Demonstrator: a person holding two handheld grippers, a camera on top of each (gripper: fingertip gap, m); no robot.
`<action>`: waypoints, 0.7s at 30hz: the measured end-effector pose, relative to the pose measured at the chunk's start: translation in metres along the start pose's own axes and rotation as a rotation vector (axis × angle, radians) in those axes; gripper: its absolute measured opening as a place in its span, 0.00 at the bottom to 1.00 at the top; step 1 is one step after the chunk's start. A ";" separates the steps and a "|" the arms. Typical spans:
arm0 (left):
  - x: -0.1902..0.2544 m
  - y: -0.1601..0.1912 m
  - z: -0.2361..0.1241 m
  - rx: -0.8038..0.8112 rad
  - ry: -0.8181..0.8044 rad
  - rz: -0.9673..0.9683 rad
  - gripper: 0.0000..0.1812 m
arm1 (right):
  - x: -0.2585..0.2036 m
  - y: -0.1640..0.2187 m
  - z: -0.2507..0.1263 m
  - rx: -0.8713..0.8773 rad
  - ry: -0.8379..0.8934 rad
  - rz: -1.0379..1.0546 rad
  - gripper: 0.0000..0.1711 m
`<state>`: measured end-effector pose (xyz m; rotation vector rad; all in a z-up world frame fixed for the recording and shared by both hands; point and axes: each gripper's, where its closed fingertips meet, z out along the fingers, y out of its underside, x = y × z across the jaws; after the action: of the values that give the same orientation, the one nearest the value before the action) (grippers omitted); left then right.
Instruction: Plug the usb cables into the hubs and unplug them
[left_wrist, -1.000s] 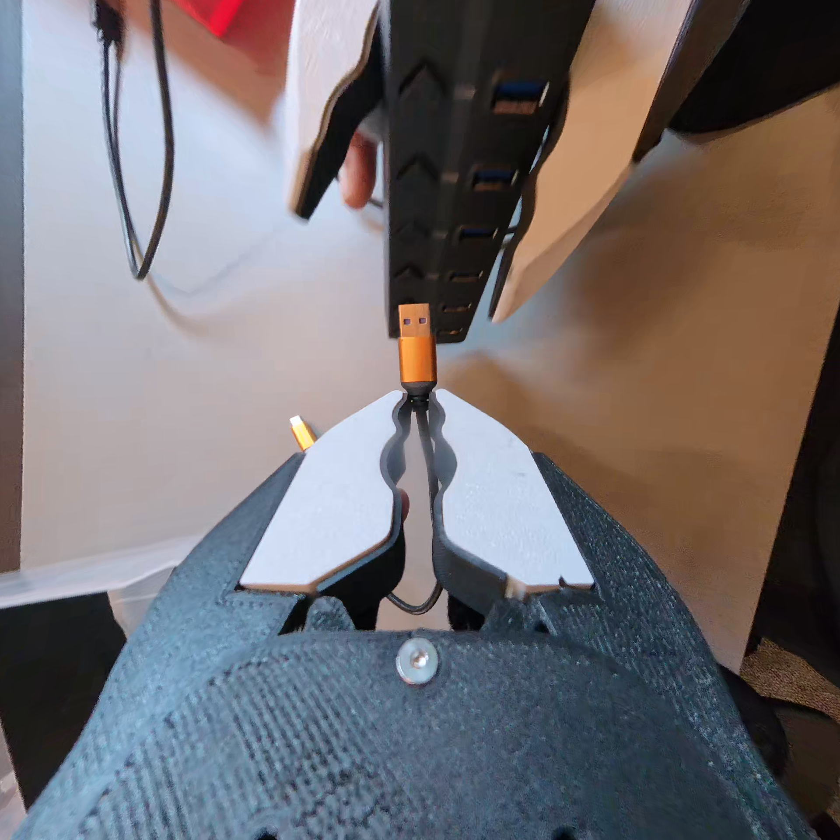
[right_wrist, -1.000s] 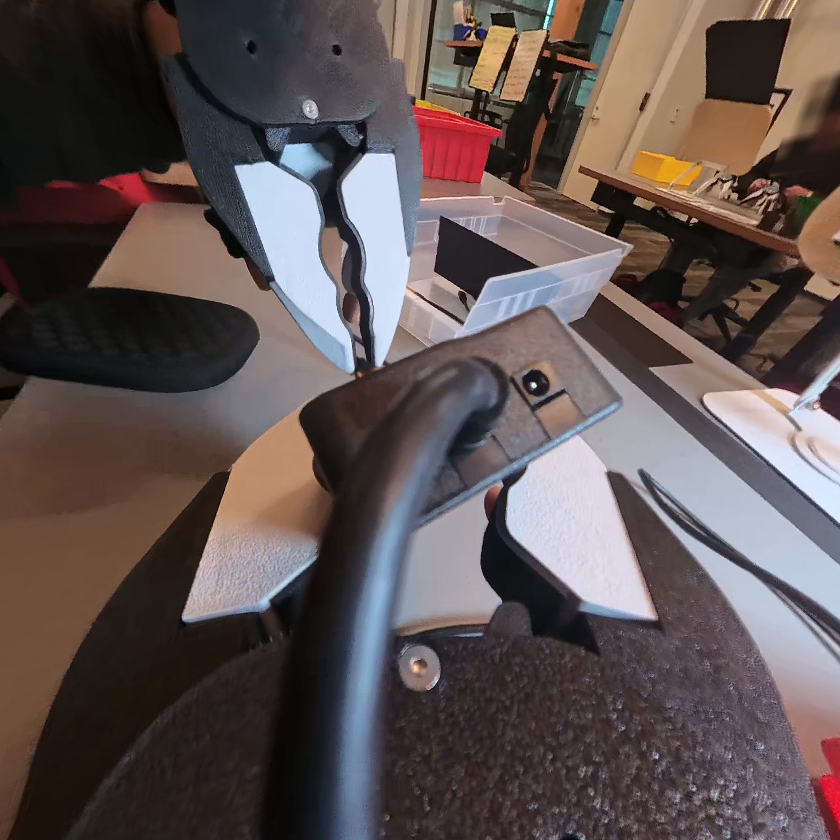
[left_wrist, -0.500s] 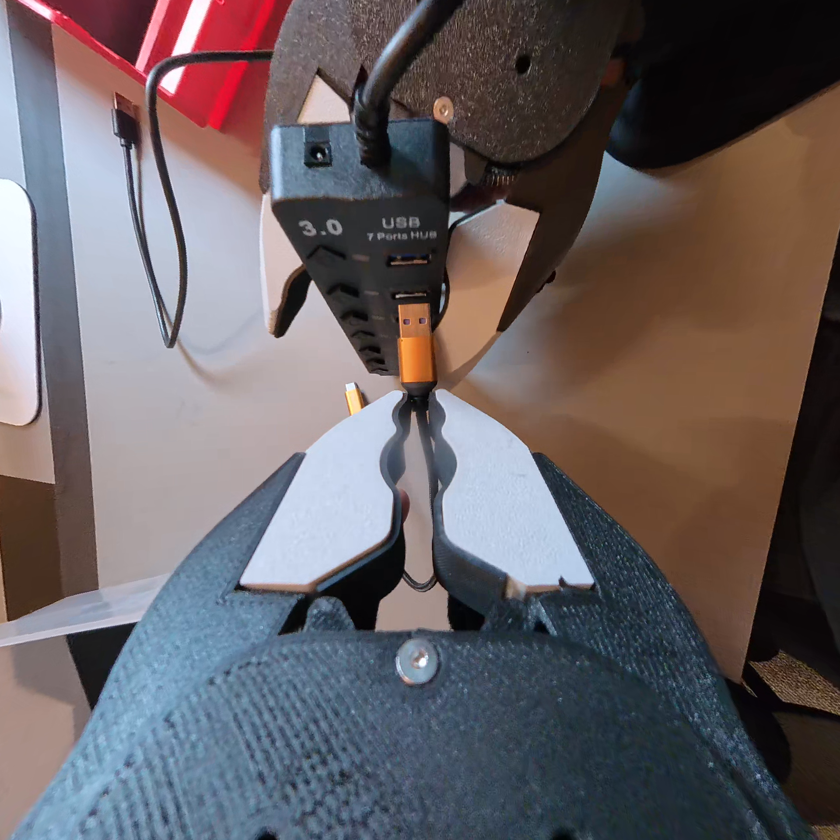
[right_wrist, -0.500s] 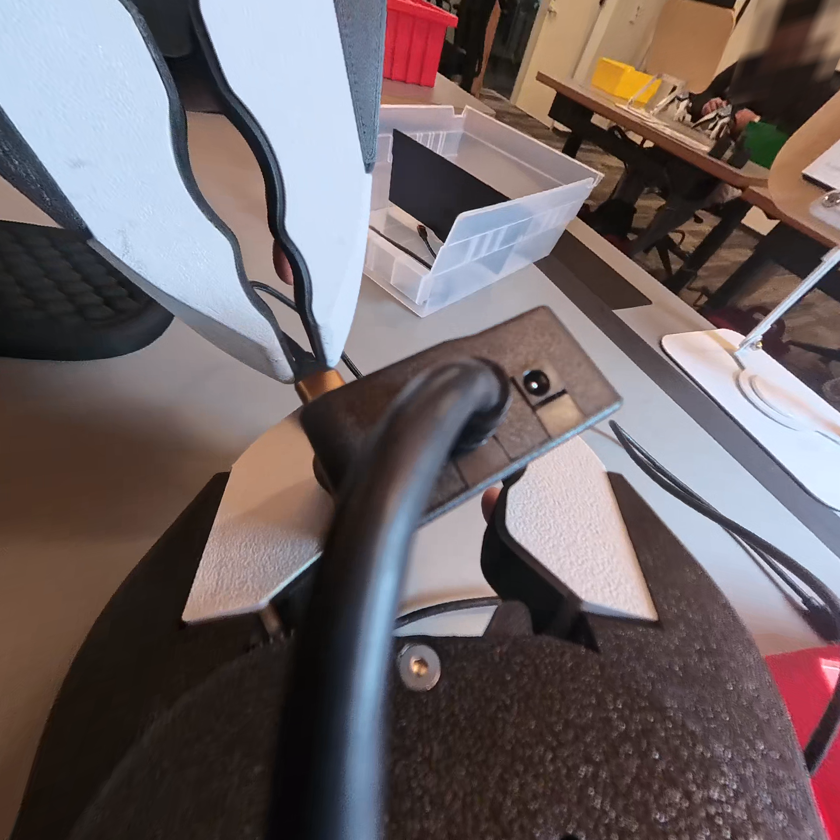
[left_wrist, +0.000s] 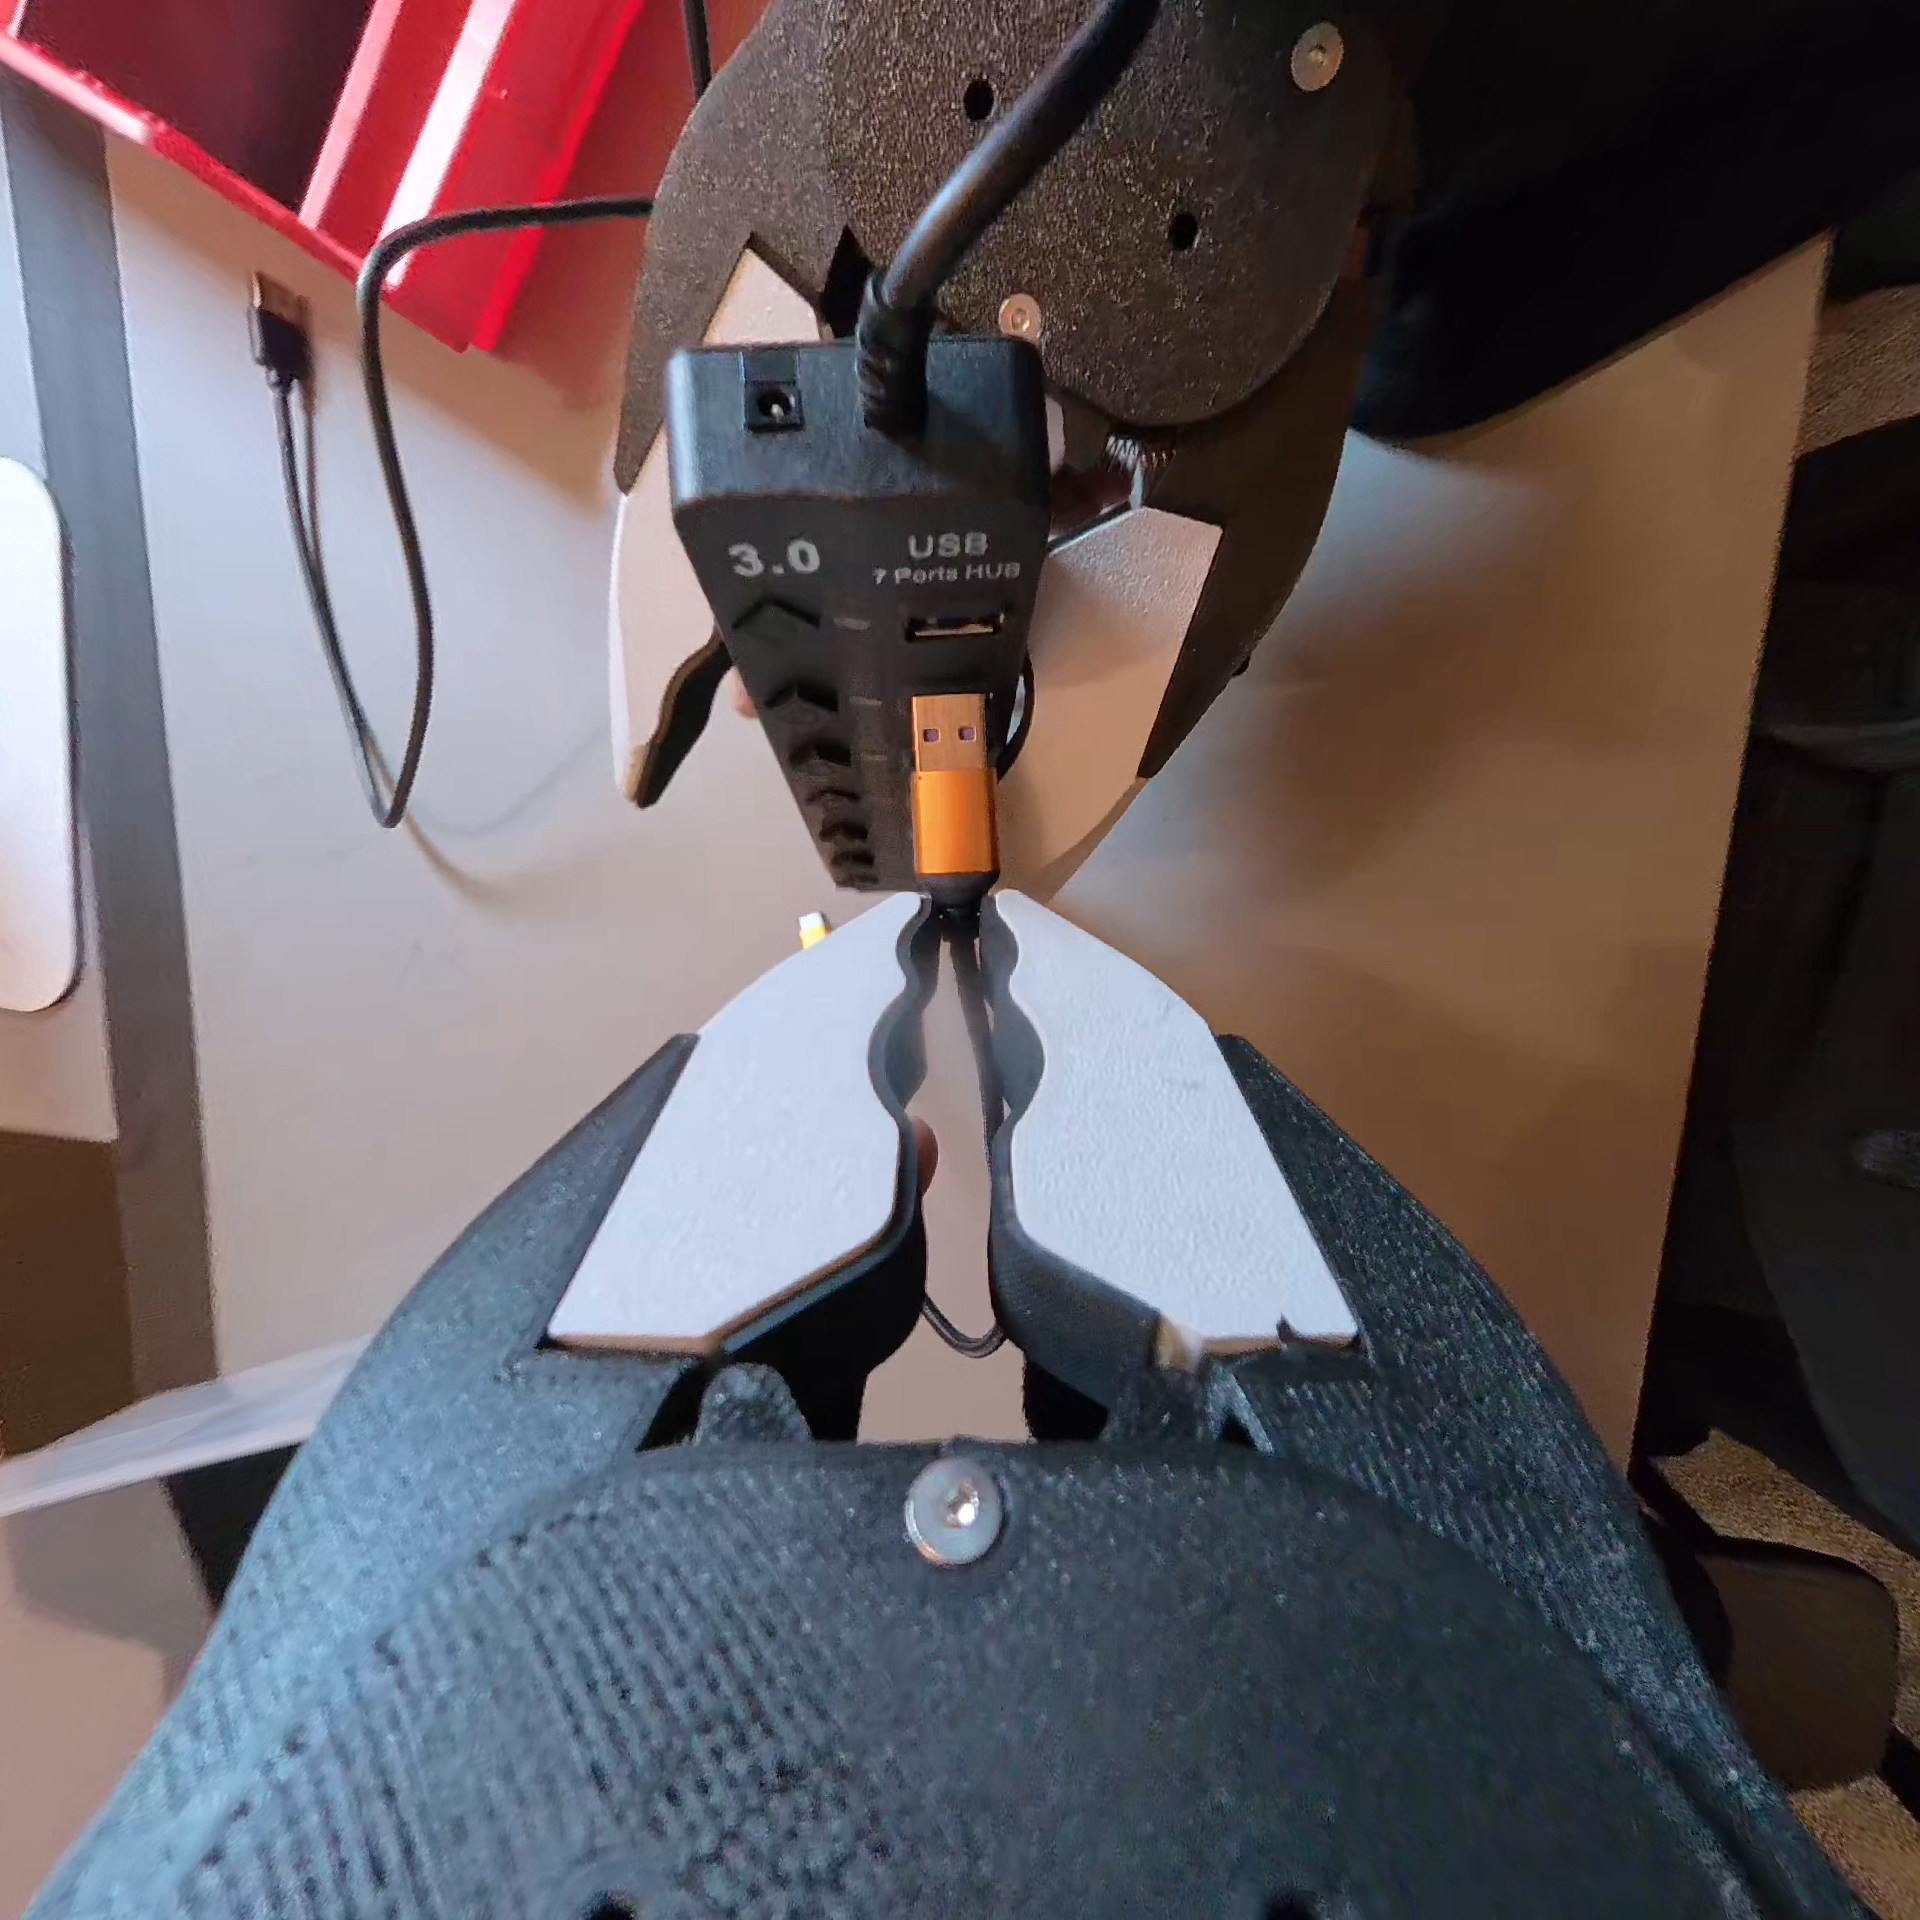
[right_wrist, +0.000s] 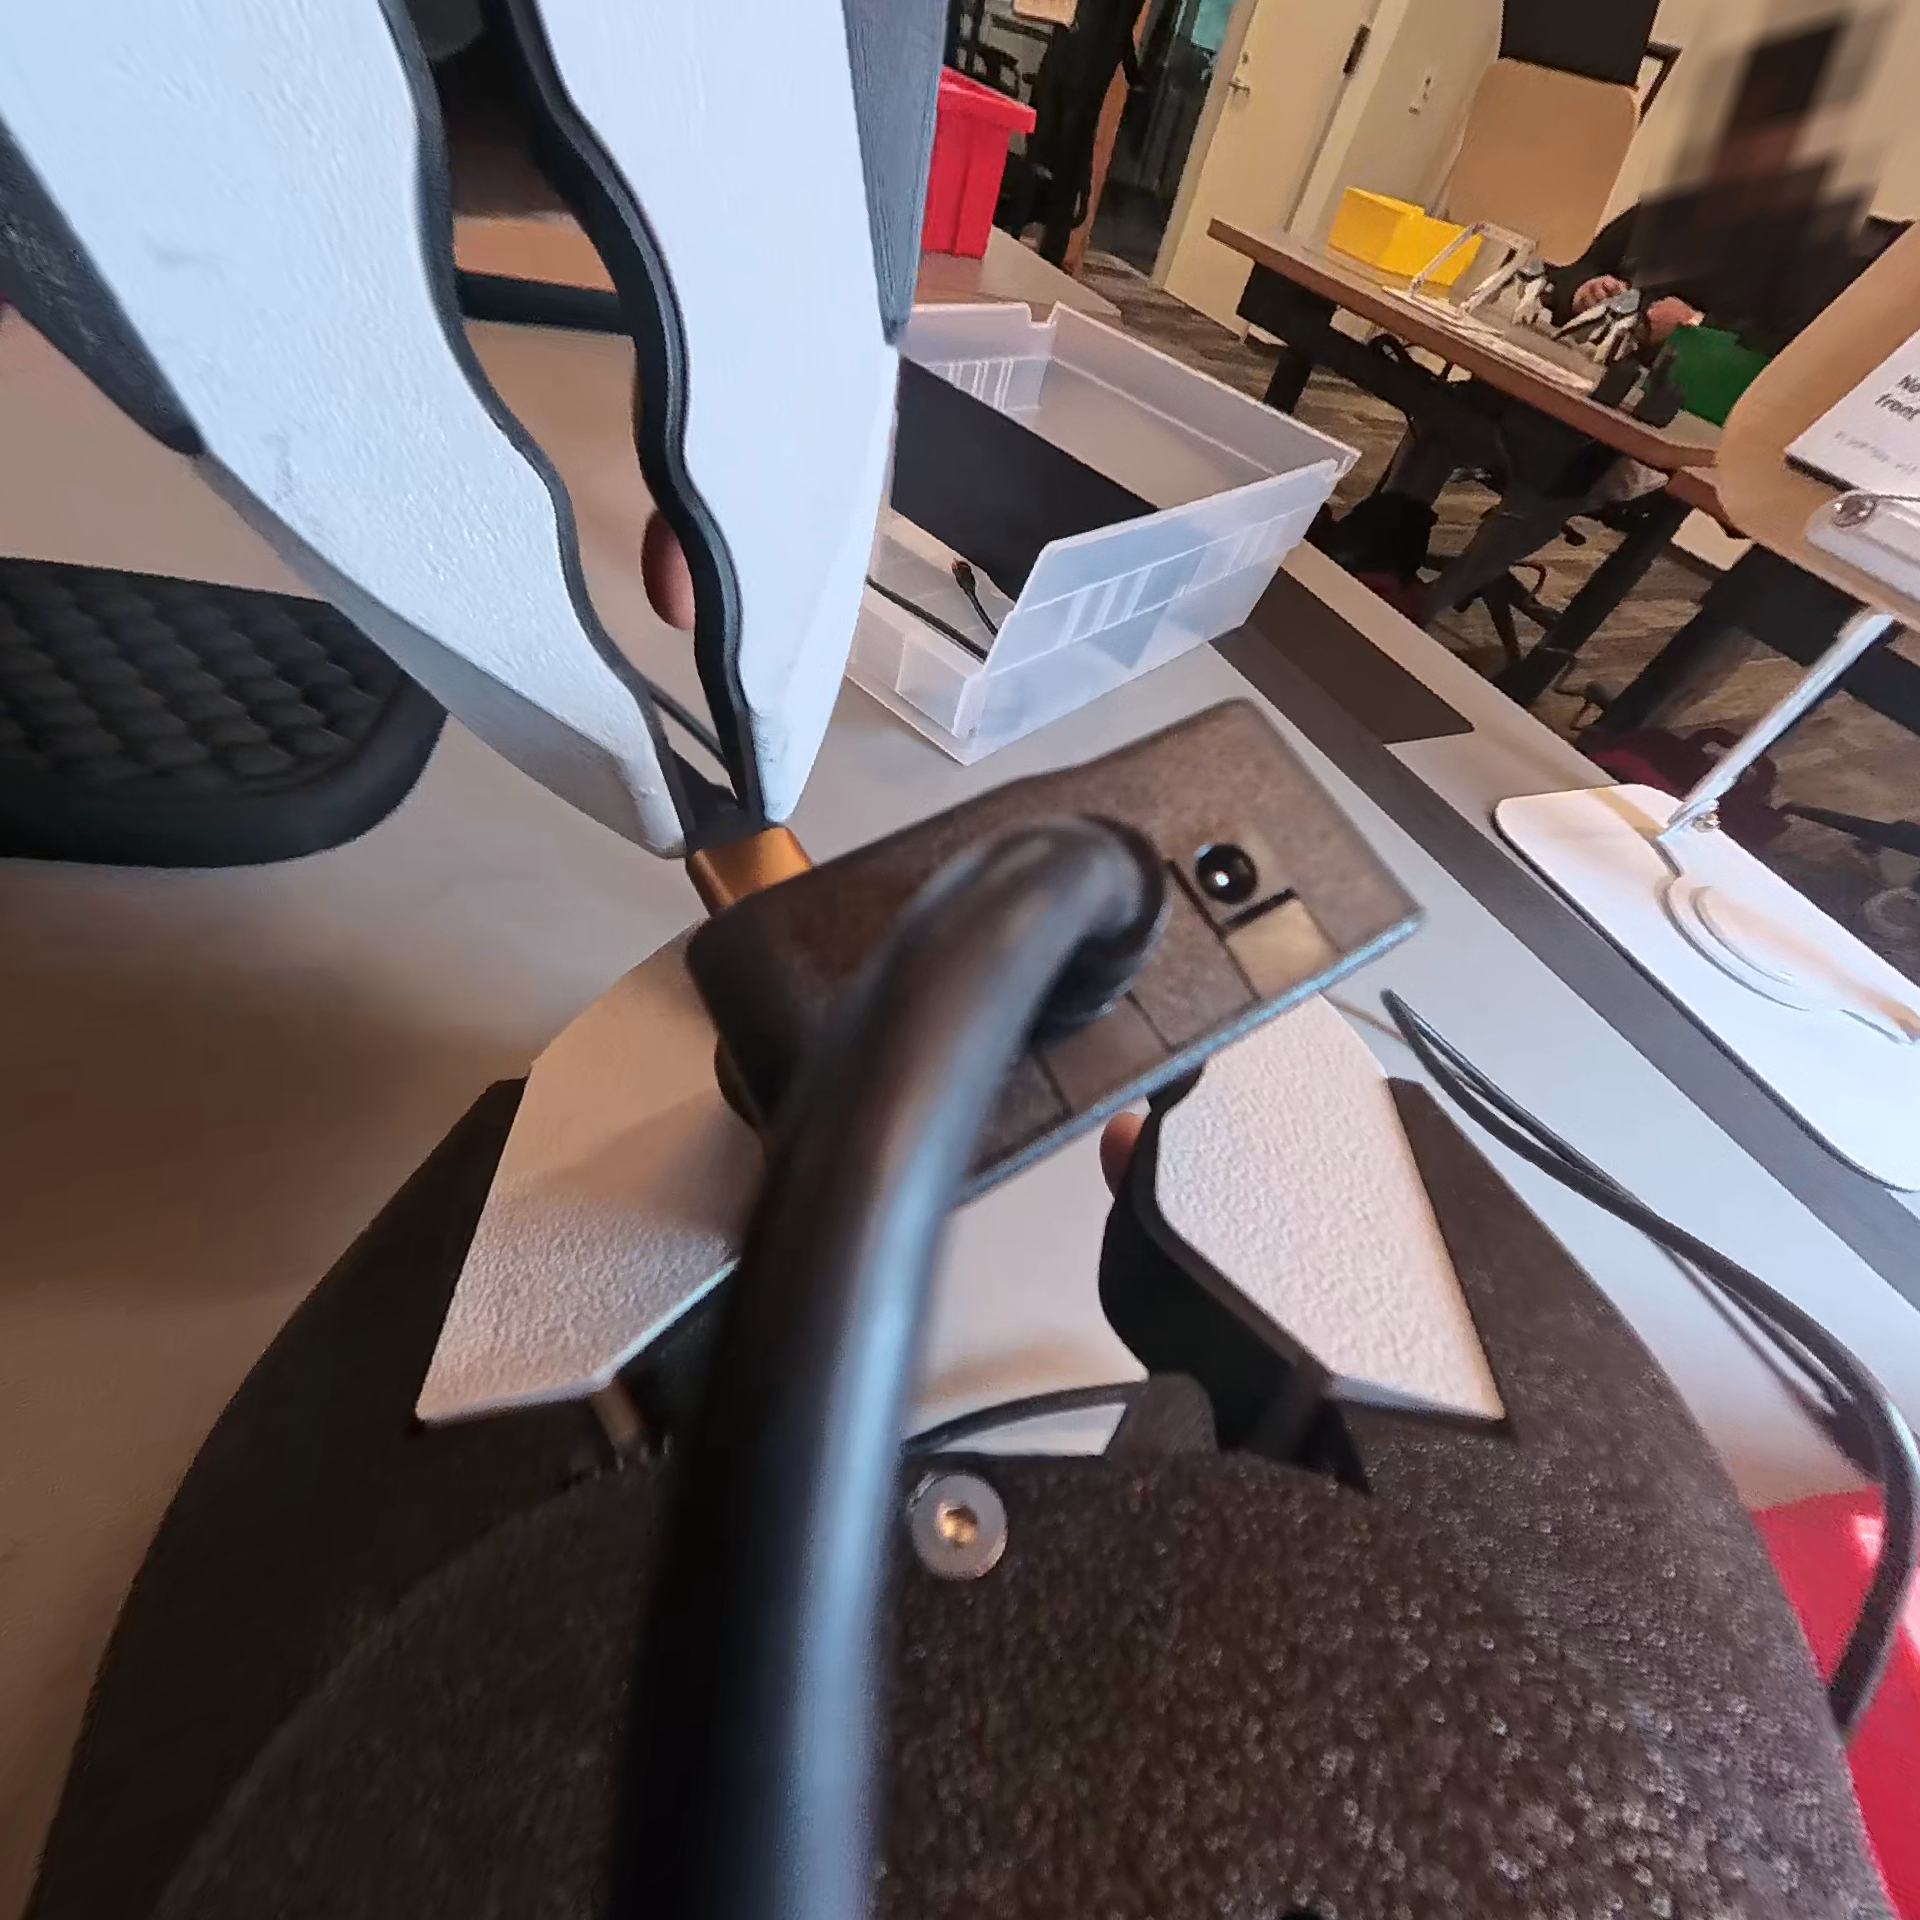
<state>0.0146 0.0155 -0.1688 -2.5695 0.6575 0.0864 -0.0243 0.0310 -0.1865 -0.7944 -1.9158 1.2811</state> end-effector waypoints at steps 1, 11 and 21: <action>0.002 -0.001 0.000 0.038 0.033 0.002 0.04 | -0.002 -0.004 -0.001 0.023 -0.019 0.010 0.41; 0.006 0.003 -0.011 0.379 0.140 -0.064 0.04 | -0.017 -0.034 -0.019 0.200 -0.151 0.050 0.41; 0.011 0.008 -0.010 0.451 0.126 -0.096 0.04 | -0.022 -0.035 -0.019 0.225 -0.197 0.067 0.41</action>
<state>0.0195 -0.0005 -0.1652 -2.1757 0.5266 -0.2317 0.0001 0.0117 -0.1531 -0.6418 -1.8643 1.6349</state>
